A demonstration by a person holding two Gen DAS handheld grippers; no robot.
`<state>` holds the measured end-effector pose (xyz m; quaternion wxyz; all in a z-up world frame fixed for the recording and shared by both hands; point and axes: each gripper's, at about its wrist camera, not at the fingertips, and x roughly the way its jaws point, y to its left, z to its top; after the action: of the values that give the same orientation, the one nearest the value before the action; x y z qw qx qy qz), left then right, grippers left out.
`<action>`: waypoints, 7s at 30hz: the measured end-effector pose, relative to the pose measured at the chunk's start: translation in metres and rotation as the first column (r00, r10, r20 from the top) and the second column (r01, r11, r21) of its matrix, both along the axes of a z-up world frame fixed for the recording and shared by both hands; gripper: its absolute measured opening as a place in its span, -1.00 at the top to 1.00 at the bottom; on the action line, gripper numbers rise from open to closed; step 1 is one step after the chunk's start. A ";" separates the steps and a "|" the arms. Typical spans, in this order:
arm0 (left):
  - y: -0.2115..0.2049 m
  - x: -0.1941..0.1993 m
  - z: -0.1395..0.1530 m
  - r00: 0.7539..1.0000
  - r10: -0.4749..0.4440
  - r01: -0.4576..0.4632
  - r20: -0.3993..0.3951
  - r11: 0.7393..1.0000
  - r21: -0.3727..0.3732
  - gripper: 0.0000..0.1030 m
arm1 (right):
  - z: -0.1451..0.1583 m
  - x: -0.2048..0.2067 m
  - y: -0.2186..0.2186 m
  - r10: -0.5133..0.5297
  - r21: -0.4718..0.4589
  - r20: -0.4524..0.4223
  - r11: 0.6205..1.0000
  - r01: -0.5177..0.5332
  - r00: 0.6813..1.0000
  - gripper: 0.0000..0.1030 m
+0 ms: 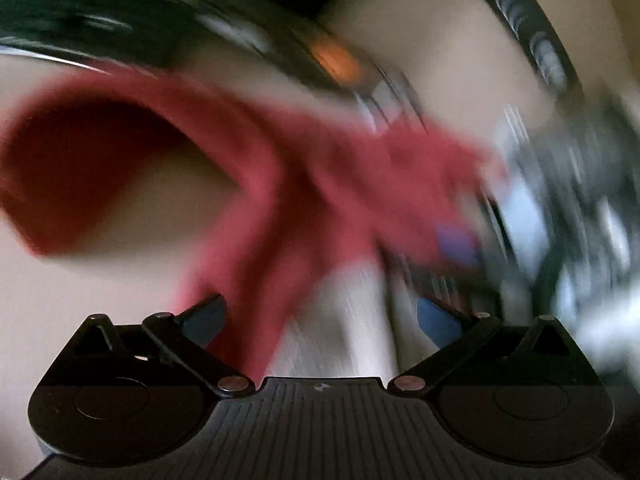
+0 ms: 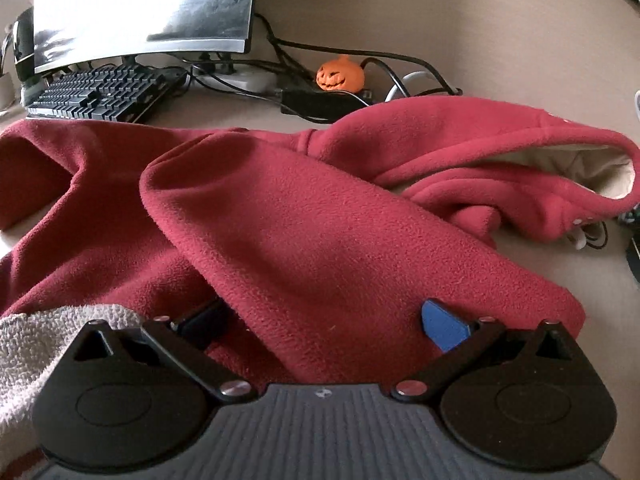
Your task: Fold clothes
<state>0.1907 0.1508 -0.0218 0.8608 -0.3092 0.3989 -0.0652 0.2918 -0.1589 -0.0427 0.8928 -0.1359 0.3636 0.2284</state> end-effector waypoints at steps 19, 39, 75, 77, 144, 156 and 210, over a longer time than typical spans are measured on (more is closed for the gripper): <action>0.090 0.075 -0.016 0.869 0.476 -0.417 0.132 0.850 -0.322 -1.00 | -0.002 -0.001 -0.003 -0.007 0.008 0.011 1.000 0.006 1.000 -1.00; -0.013 0.036 0.023 0.958 -0.112 0.084 0.262 0.990 0.116 -1.00 | 0.004 -0.026 0.042 -0.072 -0.321 0.298 0.931 0.171 0.952 -1.00; -0.045 -0.012 -0.044 0.970 -0.225 0.150 0.092 0.851 0.503 -1.00 | 0.020 -0.063 -0.155 -0.875 0.330 -0.225 0.346 0.878 0.429 -1.00; -0.046 -0.010 -0.044 0.969 -0.229 0.153 0.092 0.851 0.502 -1.00 | 0.007 -0.081 -0.173 -0.858 0.367 -0.348 0.246 0.897 0.377 -1.00; -0.081 0.014 -0.047 0.971 -0.217 0.139 0.103 0.859 0.493 -1.00 | 0.131 0.131 -0.023 -0.270 0.116 0.154 0.960 0.254 0.950 -1.00; -0.065 0.010 -0.041 0.958 -0.259 0.188 0.121 0.889 0.417 -1.00 | 0.104 -0.084 -0.087 -0.390 -0.221 0.359 0.847 0.483 0.848 -1.00; -0.011 -0.198 0.016 0.988 -0.138 0.142 -0.063 0.684 0.715 -1.00 | 0.019 -0.273 -0.098 -0.309 -0.128 0.186 0.934 0.335 0.933 -1.00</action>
<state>-0.0073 0.1398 -0.0055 0.9047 0.0822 0.4169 0.0308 0.0186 -0.2570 -0.0239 0.9313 -0.1626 0.3237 0.0375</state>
